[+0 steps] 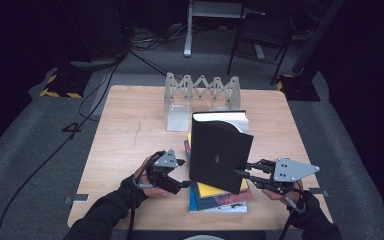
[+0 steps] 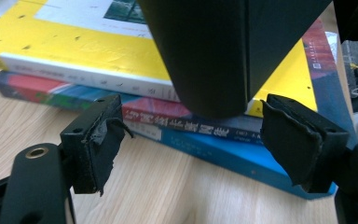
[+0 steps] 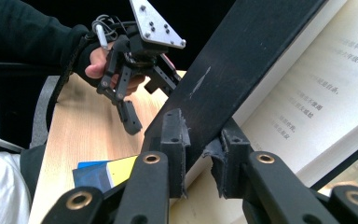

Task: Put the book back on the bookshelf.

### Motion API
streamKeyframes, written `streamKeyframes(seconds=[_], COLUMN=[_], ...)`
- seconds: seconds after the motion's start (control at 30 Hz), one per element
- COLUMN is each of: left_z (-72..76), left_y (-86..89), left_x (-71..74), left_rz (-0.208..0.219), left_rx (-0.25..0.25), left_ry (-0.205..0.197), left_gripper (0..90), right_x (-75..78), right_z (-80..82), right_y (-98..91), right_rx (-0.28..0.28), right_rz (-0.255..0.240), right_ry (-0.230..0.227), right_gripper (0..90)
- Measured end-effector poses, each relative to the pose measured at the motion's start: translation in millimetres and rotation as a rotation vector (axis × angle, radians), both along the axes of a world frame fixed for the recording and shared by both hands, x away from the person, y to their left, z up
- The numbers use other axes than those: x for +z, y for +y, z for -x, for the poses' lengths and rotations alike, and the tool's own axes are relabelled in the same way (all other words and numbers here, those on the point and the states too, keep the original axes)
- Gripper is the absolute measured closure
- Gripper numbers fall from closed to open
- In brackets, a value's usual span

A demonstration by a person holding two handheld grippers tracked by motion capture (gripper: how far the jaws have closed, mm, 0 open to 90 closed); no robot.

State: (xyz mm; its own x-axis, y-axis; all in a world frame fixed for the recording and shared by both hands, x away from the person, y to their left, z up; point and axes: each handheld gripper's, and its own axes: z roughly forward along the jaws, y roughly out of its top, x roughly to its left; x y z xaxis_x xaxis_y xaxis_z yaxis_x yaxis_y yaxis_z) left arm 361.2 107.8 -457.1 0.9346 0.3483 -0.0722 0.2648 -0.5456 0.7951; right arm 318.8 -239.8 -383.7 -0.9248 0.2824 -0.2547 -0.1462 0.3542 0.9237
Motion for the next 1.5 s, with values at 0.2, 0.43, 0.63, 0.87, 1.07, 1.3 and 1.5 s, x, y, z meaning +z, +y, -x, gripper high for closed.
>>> streamKeyframes(seconds=[0.2,0.43,0.63,0.87,1.07,1.3,1.5], left_z=[-5.7,-6.1,-11.5,-17.8,-15.1,-10.2,-6.6], left_y=[-10.4,-26.5,-34.1,-38.8,-38.7,-40.9,-42.4], left_x=[-0.9,12.6,18.6,26.4,31.9,35.8,37.4], left_rz=[0.039,0.102,0.133,0.165,0.194,0.195,0.208], left_rx=[-0.033,-0.072,-0.088,-0.103,-0.125,-0.123,-0.116], left_ry=[-0.005,-0.043,-0.048,-0.067,-0.121,-0.152,-0.161], left_gripper=[21.5,25.7,20.8,23.1,41.5,48.8,49.7], right_x=[-0.8,-1.9,-3.8,-6.3,-14.4,-12.7,-17.2], right_z=[1.9,3.5,4.0,1.4,-6.4,-3.1,-11.4], right_y=[-0.6,-0.9,-2.9,-9.4,-17.3,-10.3,-12.3], right_rx=[0.002,0.001,-0.015,-0.067,-0.204,-0.28,-0.343], right_rz=[0.004,0.002,0.003,0.001,0.008,0.021,-0.019], right_ry=[-0.003,-0.007,-0.005,-0.008,-0.015,-0.083,-0.017], right_gripper=[75.4,75.3,74.7,73.0,76.2,64.1,45.8])
